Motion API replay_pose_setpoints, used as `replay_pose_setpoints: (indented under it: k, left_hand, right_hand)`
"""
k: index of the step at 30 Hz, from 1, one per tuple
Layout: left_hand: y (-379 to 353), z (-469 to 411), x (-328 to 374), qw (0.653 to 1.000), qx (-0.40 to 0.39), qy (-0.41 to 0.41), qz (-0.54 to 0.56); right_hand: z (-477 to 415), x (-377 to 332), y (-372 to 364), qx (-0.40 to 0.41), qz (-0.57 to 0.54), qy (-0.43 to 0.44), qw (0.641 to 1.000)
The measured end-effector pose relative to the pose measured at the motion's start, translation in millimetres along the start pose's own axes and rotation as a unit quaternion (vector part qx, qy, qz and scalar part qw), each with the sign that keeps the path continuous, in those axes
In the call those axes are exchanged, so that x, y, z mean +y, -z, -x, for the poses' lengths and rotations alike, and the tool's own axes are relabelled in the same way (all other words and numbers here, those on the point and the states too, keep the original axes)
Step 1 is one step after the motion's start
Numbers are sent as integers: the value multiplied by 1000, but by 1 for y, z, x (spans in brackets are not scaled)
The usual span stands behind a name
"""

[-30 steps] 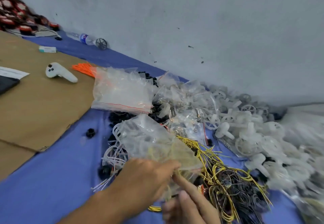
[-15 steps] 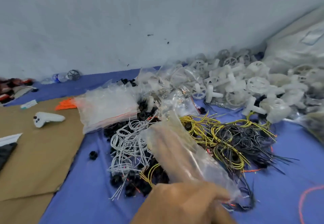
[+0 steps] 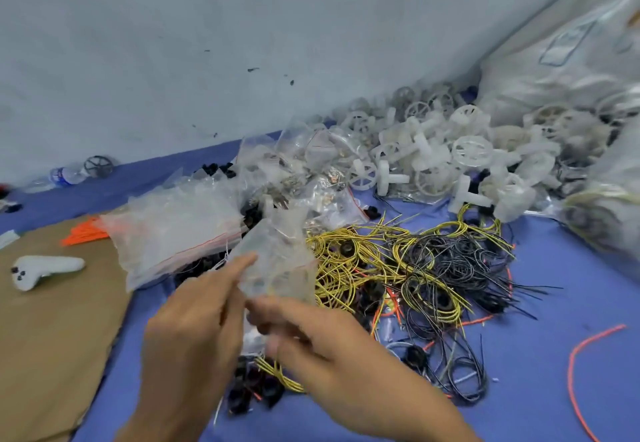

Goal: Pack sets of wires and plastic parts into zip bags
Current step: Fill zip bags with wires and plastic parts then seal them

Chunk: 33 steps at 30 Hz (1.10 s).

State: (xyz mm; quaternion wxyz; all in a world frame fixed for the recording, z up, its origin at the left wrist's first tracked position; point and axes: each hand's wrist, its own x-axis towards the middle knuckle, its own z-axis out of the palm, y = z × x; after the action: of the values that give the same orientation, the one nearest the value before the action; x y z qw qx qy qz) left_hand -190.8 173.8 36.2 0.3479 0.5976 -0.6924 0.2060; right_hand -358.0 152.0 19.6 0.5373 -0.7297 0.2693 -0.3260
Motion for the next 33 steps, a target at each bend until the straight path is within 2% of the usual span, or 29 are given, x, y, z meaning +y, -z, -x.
replay_pose_setpoints:
  k: [2,3,5,6,8,11,13,14,16,18,22,24,26,31,33]
  left_hand:
    - [9,-5,-11,998,14,62,14]
    - [16,-7,-16,994,22,106,29]
    - [25,-11,-20,988,16,145,52]
    - [26,-11,-18,989,9,140,52]
    - [23,-13,-10,990,-11,116,85]
    - [3,-13,-3,985,-53,126,107]
    - [-9,-8,-5,979,-79,147,114]
    - [-13,-5,-7,976,-86,156,123]
    - [-15,-1,-12,970,-92,173,142]
    - [-18,3,-17,966,-97,184,152]
    - [-24,-1,-22,962,-109,194,156]
    - [-28,-4,-20,962,-112,189,162]
    - [-33,-6,-16,963,-116,181,164]
    - [-47,-7,-13,966,-128,187,125]
    - [-48,-10,-11,968,-128,182,112]
  right_hand:
    - [7,10,17,48,-38,2,998]
    - [4,20,28,95,-14,-9,995]
    - [-17,44,53,178,105,-35,978]
    - [-33,57,63,194,182,-48,963]
    - [-70,80,77,187,333,-67,922]
    - [-121,104,75,120,503,-82,852]
    - [-136,108,71,88,564,-89,816]
    - [-138,107,72,97,566,-82,815]
    - [-133,100,82,146,532,-59,832]
    - [-125,88,99,189,463,-48,865]
    - [-97,59,127,264,226,-38,937]
    - [-82,45,133,261,105,-19,959]
    - [-70,36,131,239,26,0,971]
    - [-46,26,113,228,-98,23,968]
    - [-41,26,101,189,-48,9,981]
